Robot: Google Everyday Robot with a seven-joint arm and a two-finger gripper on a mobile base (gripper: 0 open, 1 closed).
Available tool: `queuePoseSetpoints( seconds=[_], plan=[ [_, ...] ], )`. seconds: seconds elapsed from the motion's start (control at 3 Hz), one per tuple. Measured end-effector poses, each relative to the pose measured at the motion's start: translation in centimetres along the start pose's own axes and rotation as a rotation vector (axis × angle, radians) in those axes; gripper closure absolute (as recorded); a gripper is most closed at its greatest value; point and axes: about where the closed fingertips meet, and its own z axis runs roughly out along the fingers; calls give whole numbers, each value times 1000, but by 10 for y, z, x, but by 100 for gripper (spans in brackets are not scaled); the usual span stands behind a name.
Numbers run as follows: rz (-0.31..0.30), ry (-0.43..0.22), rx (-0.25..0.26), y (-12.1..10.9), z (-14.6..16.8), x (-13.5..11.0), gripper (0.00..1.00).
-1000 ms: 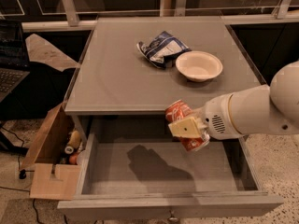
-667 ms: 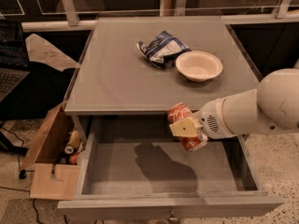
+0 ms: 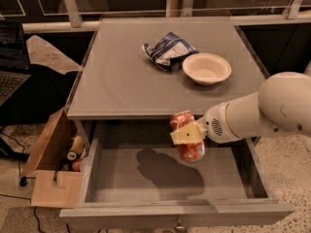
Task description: Place coke can into top drawer
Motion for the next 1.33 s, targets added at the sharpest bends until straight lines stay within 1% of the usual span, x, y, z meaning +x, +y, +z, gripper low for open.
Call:
queuePoseSetpoints(
  seconds=[0.33,0.67,1.0,1.33],
  plan=[
    [-23,-13,-1,7,-6,-3,100],
    [-61,2,-17,21,-2,4,100],
    [-63,60,-31,23,22,25,100],
    [-46,110,-21,17,50,43,100]
  ],
)
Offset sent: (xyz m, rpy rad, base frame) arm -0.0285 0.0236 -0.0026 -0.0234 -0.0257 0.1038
